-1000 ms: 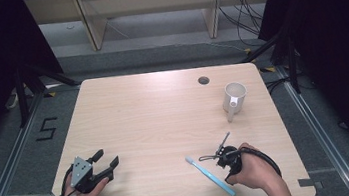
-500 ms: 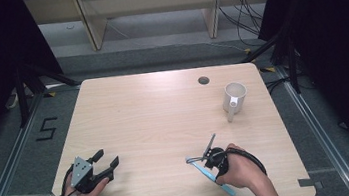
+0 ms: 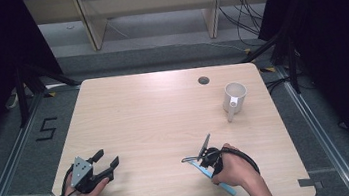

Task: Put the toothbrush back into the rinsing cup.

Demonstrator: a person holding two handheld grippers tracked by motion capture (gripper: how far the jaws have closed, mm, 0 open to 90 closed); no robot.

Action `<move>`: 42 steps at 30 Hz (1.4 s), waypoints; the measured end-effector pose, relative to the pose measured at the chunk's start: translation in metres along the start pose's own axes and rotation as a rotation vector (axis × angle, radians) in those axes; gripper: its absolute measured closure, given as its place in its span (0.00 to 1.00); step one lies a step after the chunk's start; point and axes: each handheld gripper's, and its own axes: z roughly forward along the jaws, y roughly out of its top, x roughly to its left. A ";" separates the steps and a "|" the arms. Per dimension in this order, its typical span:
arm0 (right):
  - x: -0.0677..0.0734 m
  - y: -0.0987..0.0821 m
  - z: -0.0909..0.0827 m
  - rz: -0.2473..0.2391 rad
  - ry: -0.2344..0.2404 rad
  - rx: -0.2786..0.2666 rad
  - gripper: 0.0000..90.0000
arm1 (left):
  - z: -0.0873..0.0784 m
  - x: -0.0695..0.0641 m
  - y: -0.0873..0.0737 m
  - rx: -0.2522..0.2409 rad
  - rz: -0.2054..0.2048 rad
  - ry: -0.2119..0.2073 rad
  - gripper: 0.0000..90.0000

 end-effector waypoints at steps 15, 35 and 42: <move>0.000 0.004 0.004 -0.014 -0.009 0.026 0.84 | 0.000 0.000 0.000 -0.002 -0.002 0.000 0.38; 0.000 0.003 0.003 -0.003 -0.021 -0.013 0.88 | 0.001 0.000 -0.001 -0.014 -0.004 -0.008 0.38; -0.001 0.001 -0.004 -0.010 -0.025 -0.038 0.88 | 0.001 0.000 -0.001 -0.015 -0.005 -0.008 0.38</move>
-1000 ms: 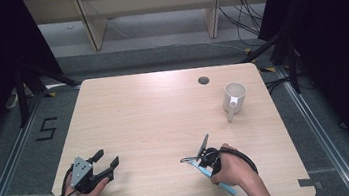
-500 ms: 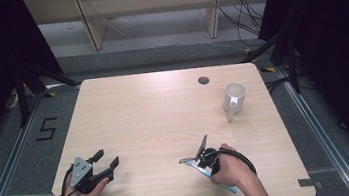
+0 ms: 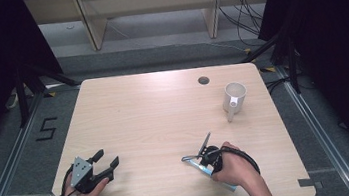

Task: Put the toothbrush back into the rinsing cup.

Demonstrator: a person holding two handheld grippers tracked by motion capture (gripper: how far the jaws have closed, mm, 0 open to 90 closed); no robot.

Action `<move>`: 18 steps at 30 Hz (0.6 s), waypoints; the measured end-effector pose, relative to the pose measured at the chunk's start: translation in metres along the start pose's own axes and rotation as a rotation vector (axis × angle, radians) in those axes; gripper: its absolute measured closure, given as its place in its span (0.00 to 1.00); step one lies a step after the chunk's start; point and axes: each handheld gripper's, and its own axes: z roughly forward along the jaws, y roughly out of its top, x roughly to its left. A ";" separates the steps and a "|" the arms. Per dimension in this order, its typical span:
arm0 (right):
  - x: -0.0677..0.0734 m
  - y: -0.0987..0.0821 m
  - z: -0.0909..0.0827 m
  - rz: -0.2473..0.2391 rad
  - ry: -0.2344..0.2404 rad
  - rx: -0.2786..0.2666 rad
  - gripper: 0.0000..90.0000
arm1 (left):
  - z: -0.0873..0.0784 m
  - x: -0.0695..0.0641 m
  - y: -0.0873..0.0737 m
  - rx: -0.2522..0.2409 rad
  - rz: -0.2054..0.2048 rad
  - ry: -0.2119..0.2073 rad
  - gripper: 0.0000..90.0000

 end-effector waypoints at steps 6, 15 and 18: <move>0.001 -0.004 -0.011 -0.031 0.001 -0.094 0.88 | 0.000 0.000 0.000 0.000 -0.002 0.000 0.38; 0.002 -0.009 -0.027 -0.030 -0.018 -0.251 0.88 | 0.000 0.000 0.000 0.001 -0.002 0.001 0.38; 0.002 -0.012 -0.029 -0.019 -0.026 -0.282 0.88 | 0.000 0.000 0.000 0.000 -0.002 0.001 0.38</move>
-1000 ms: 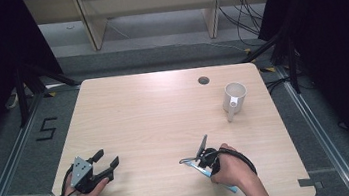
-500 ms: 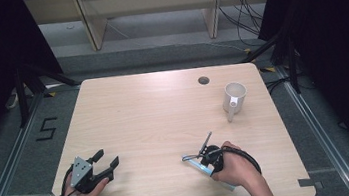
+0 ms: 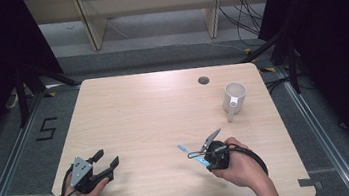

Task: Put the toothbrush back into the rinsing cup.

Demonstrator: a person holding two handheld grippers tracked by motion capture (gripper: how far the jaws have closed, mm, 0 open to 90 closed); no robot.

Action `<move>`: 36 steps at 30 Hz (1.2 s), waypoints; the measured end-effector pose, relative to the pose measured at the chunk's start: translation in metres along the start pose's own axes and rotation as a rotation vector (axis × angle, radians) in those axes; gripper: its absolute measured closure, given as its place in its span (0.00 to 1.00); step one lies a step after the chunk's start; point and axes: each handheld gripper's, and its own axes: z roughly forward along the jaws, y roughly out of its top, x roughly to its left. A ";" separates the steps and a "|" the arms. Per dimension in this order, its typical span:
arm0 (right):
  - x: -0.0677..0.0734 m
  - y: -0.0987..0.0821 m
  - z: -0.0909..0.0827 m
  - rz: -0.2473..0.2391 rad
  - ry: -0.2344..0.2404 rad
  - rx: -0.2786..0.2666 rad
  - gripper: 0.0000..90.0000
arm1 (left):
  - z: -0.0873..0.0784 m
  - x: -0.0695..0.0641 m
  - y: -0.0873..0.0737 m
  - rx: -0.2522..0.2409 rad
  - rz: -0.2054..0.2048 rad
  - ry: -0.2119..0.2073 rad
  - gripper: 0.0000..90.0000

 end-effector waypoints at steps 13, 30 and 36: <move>-0.009 -0.015 -0.009 0.034 -0.035 -0.261 0.88 | -0.002 0.000 0.000 0.012 -0.004 0.006 0.38; -0.019 -0.039 -0.005 0.161 -0.132 -0.533 0.88 | -0.001 -0.001 0.001 0.016 0.003 0.006 0.38; -0.019 -0.043 -0.003 0.230 -0.139 -0.595 0.88 | 0.000 0.000 0.000 0.001 -0.007 0.001 0.38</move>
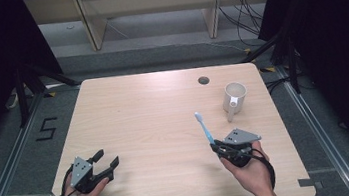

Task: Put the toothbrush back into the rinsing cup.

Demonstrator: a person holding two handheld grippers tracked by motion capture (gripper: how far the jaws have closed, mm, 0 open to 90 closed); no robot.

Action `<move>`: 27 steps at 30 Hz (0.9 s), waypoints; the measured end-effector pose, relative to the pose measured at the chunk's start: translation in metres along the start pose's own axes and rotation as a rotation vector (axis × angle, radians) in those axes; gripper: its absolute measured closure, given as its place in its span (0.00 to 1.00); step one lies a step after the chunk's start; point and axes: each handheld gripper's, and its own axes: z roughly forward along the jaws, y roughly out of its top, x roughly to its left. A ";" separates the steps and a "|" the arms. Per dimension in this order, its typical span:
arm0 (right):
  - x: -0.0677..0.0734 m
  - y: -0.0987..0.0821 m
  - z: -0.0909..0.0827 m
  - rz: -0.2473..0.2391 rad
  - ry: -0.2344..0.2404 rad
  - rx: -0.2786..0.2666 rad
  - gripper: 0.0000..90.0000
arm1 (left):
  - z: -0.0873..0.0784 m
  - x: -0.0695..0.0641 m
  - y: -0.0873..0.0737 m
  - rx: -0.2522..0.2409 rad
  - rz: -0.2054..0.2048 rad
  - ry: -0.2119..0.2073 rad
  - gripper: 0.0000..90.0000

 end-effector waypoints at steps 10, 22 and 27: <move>-0.005 -0.007 -0.004 0.110 -0.049 -0.119 0.88 | 0.000 0.000 0.000 0.001 -0.003 0.000 0.38; -0.016 -0.011 -0.011 0.130 -0.128 -0.274 0.88 | 0.000 0.000 0.000 0.001 -0.005 0.006 0.38; -0.019 -0.017 -0.010 0.176 -0.158 -0.334 0.88 | 0.000 0.001 0.000 0.001 -0.014 0.005 0.38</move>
